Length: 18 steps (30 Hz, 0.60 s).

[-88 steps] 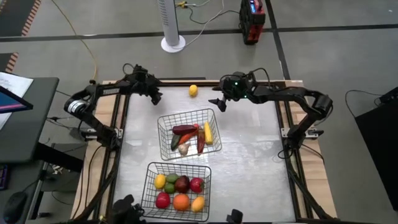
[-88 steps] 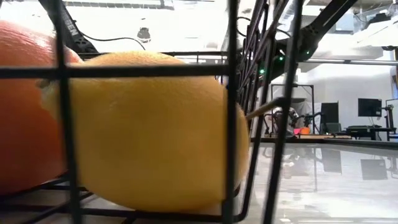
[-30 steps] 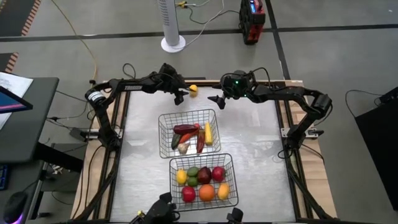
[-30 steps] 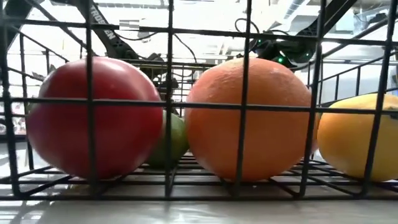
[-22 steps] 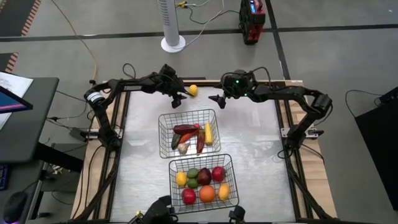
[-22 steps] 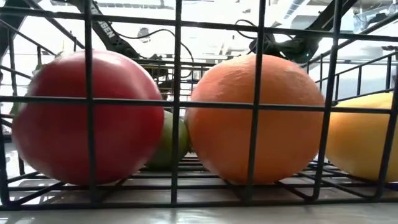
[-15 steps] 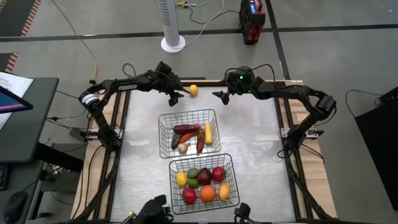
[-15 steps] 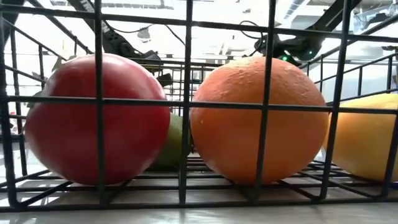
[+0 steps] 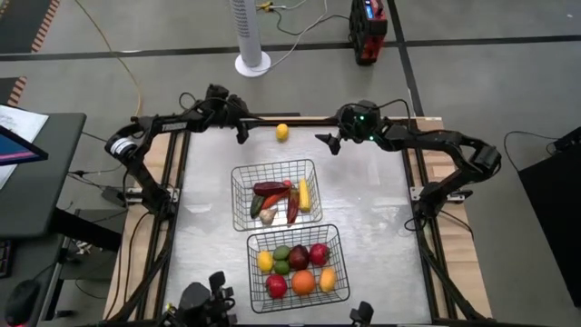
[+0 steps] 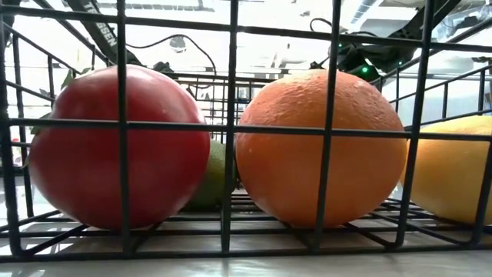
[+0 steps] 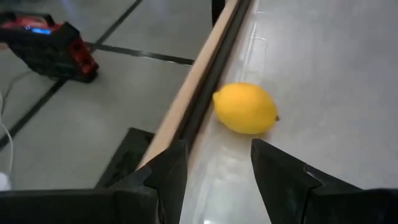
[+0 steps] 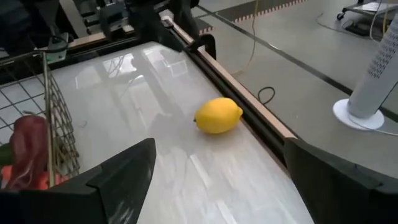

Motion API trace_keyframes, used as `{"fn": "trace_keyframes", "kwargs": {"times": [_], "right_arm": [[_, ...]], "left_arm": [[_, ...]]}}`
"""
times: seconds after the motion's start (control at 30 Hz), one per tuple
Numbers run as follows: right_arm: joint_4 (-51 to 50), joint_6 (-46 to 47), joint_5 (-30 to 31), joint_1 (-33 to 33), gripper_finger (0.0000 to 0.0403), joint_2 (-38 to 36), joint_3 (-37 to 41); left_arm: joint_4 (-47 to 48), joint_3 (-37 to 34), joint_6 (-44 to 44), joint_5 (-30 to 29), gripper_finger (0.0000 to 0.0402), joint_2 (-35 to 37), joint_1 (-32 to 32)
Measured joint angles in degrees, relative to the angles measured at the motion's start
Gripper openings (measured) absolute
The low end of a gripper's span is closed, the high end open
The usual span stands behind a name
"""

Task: Sort produce into baskets
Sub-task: Put the lemon into the bottom wire basket

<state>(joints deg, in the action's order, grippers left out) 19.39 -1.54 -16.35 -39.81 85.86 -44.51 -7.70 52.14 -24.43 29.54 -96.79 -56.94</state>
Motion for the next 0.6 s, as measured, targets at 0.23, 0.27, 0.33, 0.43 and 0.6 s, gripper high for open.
{"fn": "trace_keyframes", "kwargs": {"times": [0.23,0.27,0.33,0.43,0.6], "right_arm": [[1.3,0.0,0.0,0.7,0.0380,0.0,0.0],[1.2,0.0,0.0,0.8,0.0380,0.0,0.0],[1.0,0.0,0.0,0.9,0.0380,0.0,0.0],[0.6,0.0,0.0,1.2,0.0380,0.0,-0.1],[0.7,0.0,0.0,1.2,0.0380,0.0,-0.1]], "left_arm": [[0.3,4.6,-3.6,-0.2,0.0164,-5.7,-0.1],[0.4,5.5,-4.4,-0.4,0.0164,-7.0,0.1],[0.4,6.8,-6.3,-0.8,0.0164,-9.5,0.6],[0.5,8.4,-8.3,-2.3,0.0164,-12.2,1.2],[1.1,9.6,-12.3,-4.3,0.0173,-13.7,2.8]]}}
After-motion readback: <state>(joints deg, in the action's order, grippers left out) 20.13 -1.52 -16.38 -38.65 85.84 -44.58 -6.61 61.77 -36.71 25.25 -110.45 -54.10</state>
